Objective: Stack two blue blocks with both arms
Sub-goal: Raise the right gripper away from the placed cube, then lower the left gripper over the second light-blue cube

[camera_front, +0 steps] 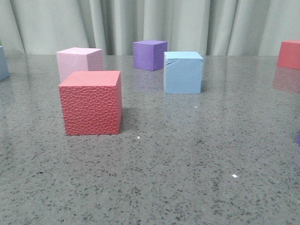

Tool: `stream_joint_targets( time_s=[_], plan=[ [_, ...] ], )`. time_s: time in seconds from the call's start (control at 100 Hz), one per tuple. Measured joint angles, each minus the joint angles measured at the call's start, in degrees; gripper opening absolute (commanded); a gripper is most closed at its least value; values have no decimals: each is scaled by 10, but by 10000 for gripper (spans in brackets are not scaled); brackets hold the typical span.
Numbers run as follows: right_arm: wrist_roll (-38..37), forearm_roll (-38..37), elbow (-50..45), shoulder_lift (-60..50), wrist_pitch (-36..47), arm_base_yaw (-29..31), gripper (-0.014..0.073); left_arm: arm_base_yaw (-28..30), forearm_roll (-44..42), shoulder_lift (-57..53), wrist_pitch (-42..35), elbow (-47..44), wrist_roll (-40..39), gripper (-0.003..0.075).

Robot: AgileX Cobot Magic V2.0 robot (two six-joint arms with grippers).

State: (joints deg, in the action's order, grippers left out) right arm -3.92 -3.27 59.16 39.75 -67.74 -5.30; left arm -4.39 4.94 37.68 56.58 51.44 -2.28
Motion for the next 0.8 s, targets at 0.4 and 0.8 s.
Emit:
stream_joint_targets(
  time_s=[0.4, 0.8],
  plan=[
    [0, 0, 0, 0, 0, 0, 664, 0, -56, 132, -53, 128, 0, 640],
    [0, 0, 0, 0, 0, 0, 664, 0, -102, 346, -68, 261, 0, 640]
  ],
)
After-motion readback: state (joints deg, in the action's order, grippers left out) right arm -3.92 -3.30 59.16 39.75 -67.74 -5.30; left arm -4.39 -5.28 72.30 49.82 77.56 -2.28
